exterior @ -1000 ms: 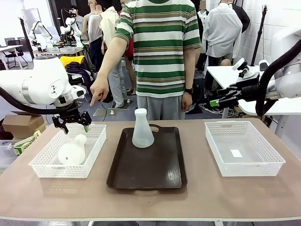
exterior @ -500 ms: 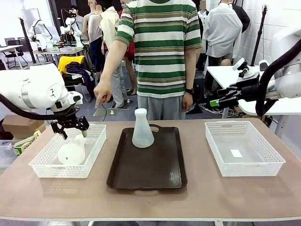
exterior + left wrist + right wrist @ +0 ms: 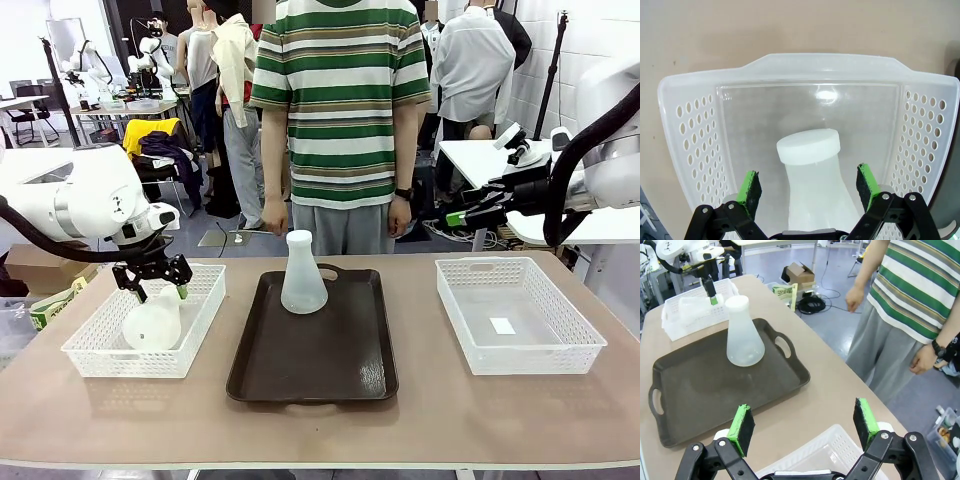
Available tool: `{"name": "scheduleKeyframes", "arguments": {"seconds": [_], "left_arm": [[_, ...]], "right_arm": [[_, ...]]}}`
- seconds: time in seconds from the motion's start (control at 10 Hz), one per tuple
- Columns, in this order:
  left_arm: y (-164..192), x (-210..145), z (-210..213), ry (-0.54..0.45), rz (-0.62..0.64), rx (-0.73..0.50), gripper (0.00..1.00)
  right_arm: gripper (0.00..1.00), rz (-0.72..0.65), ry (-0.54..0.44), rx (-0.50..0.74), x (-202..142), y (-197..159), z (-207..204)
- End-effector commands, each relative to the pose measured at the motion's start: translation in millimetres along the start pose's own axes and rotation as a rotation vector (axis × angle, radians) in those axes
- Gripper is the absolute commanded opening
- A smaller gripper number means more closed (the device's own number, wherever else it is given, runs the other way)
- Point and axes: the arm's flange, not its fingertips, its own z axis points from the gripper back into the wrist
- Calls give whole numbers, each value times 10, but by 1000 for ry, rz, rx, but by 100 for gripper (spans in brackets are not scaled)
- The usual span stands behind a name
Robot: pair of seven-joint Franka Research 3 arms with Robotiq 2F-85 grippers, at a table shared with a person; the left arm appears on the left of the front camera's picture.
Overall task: Prepare the laboratory tools.
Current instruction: Pick up the Big flask that the person points to.
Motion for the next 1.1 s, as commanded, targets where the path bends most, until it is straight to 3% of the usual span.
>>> {"name": "scheduleKeyframes", "arguments": {"seconds": [0.0,0.5,1.0], "left_arm": [[-69,84,-60,-23,26,18,100],[-139,131,-132,-22,60,49,100],[-161,155,-184,-18,75,76,14]], "right_arm": [[100,-9,12,4,12,6,9],[100,-9,12,4,12,6,9],[100,-9,12,4,12,6,9]]}}
